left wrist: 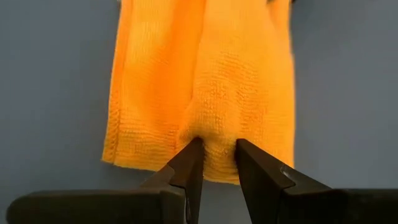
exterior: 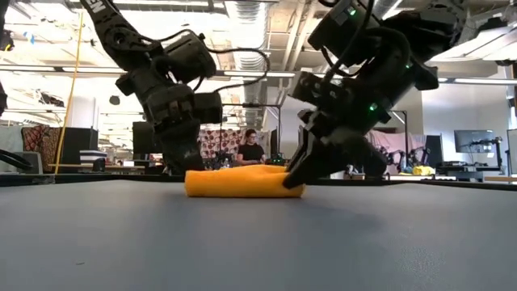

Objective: Roll towel
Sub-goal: Roll the yellow microfiber towel

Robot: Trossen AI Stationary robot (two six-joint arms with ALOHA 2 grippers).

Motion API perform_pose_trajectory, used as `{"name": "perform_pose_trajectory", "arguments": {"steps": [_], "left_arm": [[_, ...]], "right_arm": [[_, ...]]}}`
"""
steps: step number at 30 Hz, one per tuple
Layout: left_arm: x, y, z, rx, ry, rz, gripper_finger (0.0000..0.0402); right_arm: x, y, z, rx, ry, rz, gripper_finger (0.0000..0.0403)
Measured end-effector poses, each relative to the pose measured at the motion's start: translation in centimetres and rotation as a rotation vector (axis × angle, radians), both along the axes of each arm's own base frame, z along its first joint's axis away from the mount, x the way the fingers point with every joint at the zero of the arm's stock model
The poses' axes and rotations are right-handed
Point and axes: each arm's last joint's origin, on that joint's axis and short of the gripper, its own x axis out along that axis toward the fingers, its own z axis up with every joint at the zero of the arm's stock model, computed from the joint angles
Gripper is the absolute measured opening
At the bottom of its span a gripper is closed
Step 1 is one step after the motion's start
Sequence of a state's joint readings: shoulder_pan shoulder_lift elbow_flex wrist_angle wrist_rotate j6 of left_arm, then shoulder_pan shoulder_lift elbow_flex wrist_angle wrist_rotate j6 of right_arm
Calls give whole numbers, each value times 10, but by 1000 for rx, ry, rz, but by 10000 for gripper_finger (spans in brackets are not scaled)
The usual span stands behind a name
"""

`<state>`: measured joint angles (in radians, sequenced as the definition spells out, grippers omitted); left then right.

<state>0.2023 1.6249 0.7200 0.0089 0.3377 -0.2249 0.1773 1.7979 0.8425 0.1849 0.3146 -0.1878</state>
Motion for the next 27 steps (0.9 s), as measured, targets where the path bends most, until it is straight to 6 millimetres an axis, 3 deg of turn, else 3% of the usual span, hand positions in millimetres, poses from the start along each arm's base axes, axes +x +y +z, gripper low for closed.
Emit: {"name": "perform_pose_trajectory", "arguments": {"steps": [4, 11, 18, 27], "left_arm": [[-5, 5, 21, 40, -73, -1, 84], [-12, 3, 47, 85, -162, 33, 84], [-3, -27, 51, 103, -221, -60, 84], [-2, -47, 46, 232, -184, -56, 84]], "right_arm": [[2, -8, 1, 147, 4, 17, 21], [8, -28, 5, 447, -39, 26, 45], [11, -58, 11, 772, -64, 2, 30], [6, -89, 10, 940, -32, -101, 39]]}}
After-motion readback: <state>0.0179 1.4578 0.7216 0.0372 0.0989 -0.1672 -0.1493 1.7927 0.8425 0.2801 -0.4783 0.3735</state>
